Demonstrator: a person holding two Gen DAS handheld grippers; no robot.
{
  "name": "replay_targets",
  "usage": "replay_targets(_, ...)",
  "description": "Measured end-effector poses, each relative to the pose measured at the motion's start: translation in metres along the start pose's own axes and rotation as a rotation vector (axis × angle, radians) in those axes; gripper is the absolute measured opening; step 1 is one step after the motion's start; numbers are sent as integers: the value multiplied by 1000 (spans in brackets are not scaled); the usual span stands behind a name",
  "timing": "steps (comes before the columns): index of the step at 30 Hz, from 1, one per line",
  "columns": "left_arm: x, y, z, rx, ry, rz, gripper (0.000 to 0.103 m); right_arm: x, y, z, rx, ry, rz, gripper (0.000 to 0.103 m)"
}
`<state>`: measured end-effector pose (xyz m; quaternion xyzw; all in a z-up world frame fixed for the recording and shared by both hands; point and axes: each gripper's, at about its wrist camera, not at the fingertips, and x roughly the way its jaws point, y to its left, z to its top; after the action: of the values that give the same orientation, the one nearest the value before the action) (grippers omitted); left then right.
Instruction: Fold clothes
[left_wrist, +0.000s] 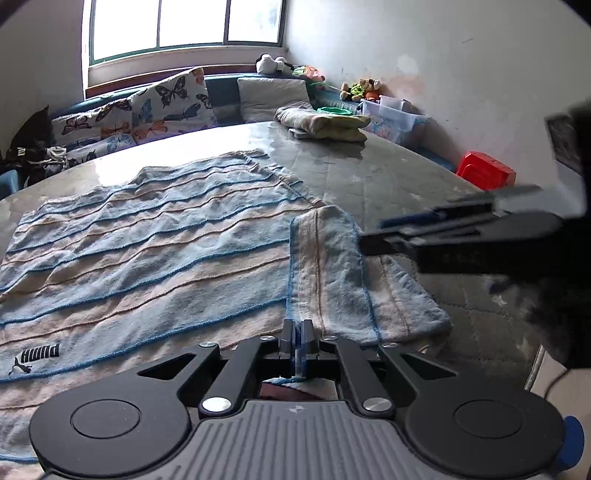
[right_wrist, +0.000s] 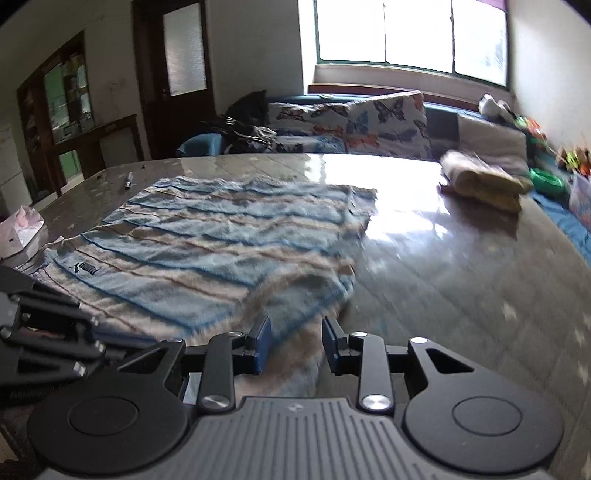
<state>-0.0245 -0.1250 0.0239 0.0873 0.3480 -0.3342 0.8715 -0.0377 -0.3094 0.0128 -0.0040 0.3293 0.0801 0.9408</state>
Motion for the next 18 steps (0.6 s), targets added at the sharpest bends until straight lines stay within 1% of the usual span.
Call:
replay_targets(4,1,-1,-1,2,0,-3,3,25,3,15,-43,16,-1,29)
replay_targets(7,2,0,-3,3,11,-2,4,45,2,18,-61,44,-22,29)
replay_targets(10,4,2,-5,-1,20,3,6,57,0,16,-71,71,-23,28)
replay_targets(13,2,4,-6,-5,20,6,6,51,0,17,-83,57,-26,28)
replay_targets(16,-2,5,-5,-12,10,12,6,40,-3,19,-65,36,-30,28)
replay_targets(18,-4,5,-4,-16,3,12,6,38,-4,18,-69,37,-35,28)
